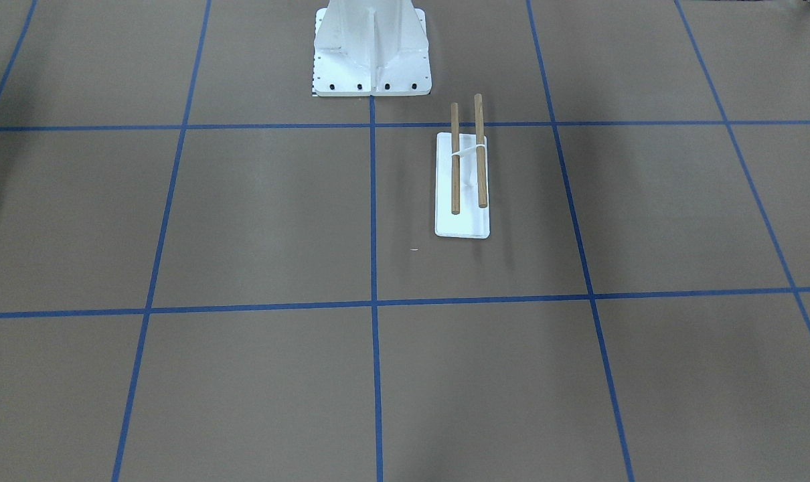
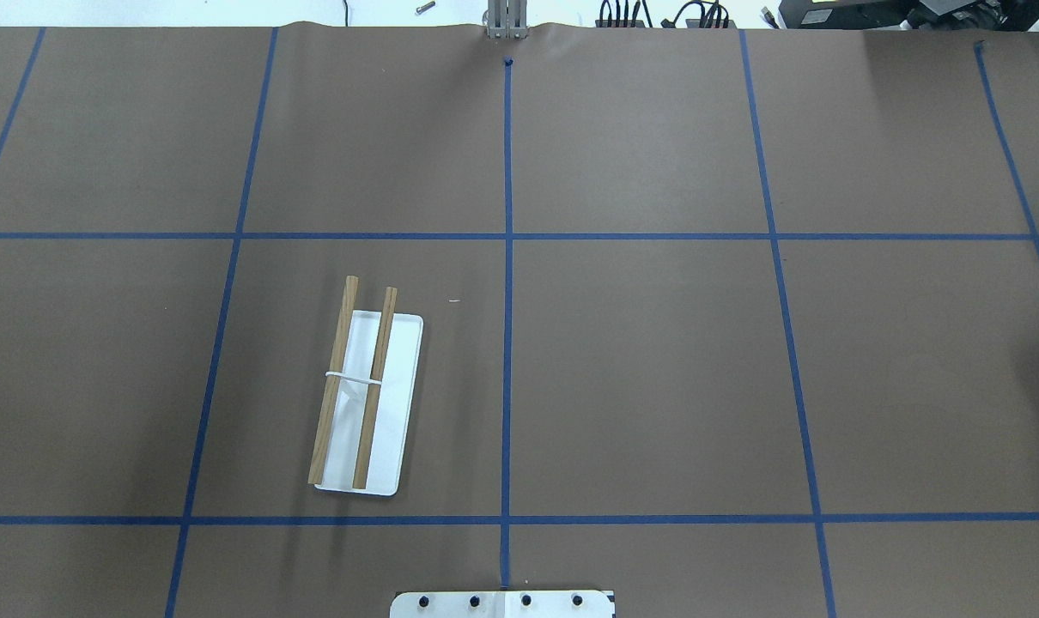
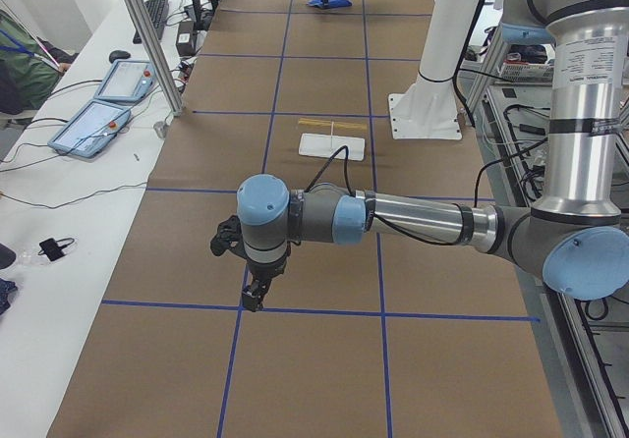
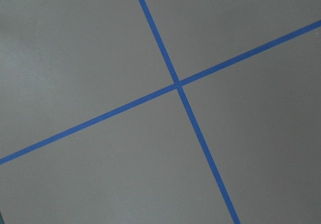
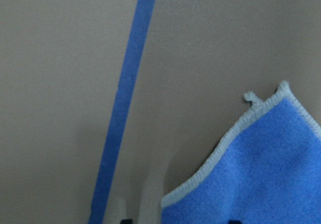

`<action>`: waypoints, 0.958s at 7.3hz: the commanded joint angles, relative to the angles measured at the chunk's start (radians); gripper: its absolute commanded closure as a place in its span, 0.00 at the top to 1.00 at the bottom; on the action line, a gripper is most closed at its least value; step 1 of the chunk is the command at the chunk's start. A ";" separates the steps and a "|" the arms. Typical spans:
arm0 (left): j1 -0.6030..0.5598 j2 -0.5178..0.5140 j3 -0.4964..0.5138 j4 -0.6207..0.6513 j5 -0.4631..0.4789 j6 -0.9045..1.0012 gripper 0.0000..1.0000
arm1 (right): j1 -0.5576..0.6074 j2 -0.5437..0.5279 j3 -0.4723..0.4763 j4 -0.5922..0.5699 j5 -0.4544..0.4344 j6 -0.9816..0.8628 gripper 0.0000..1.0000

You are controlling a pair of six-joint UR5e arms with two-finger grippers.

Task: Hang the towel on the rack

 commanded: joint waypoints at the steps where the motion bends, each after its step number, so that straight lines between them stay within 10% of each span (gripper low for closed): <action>1: 0.000 0.000 0.002 0.000 0.000 -0.001 0.98 | -0.017 -0.003 0.002 0.000 -0.035 -0.004 0.00; 7: 0.002 -0.002 -0.008 -0.002 0.000 0.002 0.98 | 0.052 0.052 0.065 -0.010 -0.008 -0.025 0.00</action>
